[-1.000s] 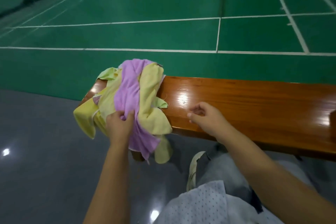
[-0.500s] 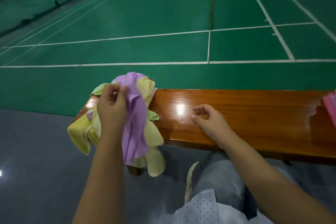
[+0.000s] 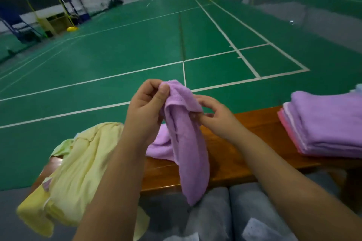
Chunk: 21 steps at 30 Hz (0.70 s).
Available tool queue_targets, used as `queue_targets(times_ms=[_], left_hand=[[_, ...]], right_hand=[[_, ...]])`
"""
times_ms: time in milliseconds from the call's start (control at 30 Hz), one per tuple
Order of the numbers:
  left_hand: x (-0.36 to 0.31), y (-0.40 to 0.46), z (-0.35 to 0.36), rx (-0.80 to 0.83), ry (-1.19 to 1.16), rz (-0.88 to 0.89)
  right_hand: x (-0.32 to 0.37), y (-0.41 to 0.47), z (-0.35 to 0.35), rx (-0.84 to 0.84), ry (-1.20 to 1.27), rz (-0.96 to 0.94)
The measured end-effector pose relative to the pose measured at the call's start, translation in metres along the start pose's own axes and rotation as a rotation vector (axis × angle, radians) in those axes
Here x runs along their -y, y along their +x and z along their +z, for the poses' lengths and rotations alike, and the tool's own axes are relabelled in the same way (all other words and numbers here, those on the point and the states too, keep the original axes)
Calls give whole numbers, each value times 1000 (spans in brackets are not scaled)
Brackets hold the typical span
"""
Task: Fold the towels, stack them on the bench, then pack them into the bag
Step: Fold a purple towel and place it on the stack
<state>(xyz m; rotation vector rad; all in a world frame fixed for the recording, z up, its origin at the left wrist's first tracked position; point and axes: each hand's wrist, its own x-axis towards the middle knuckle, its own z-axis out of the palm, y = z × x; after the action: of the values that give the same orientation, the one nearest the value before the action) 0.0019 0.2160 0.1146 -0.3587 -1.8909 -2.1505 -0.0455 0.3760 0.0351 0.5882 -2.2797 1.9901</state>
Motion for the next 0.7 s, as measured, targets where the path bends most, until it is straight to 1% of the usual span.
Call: queue_targets(times_ms=[100,133,233,333,400,467,567,700], left_hand=[[5,10,5,-53,-5,3],[8,12,6,-78,10,0],[15,16,4,-124,56,-12],[17,18,6,-120,145,-11],[14,22,6,-107,197,-27],[11,27,4,-89,222,-67],[17,39,0,-100,217,-155],[61,61,0,-169,275,-280]], right_hand=[[-4,-4,-40,4,-90,87],[-7,-6,-55,-25,-125,99],[-5,-10,-91,-159,-216,64],[17,-7,-112,-257,-191,-9],[38,-4,-120,-283,-163,-59],[54,1,-124,-280,-122,-69],[60,12,-121,-276,-65,-16],[31,33,-103,-339,-167,134]])
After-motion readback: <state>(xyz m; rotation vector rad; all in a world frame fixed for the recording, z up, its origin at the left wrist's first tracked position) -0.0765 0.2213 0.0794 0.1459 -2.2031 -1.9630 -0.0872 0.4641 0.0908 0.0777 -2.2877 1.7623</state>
